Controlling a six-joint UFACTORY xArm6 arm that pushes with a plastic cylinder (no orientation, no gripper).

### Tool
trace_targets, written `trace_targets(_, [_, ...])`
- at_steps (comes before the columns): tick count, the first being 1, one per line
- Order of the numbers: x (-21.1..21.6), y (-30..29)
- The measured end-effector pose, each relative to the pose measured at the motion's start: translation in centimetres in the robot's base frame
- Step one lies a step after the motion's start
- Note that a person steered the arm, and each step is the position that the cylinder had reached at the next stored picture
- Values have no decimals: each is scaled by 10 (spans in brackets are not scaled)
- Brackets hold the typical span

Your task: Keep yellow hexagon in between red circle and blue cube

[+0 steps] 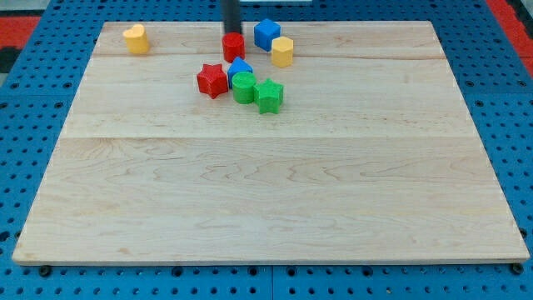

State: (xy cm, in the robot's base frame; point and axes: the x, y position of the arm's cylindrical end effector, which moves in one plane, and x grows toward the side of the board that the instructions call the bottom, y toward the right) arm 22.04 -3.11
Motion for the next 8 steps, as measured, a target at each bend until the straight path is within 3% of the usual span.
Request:
trace_targets(2, [-27, 29])
trace_targets(5, [72, 146])
trace_targets(6, [87, 147])
trace_targets(8, [94, 77])
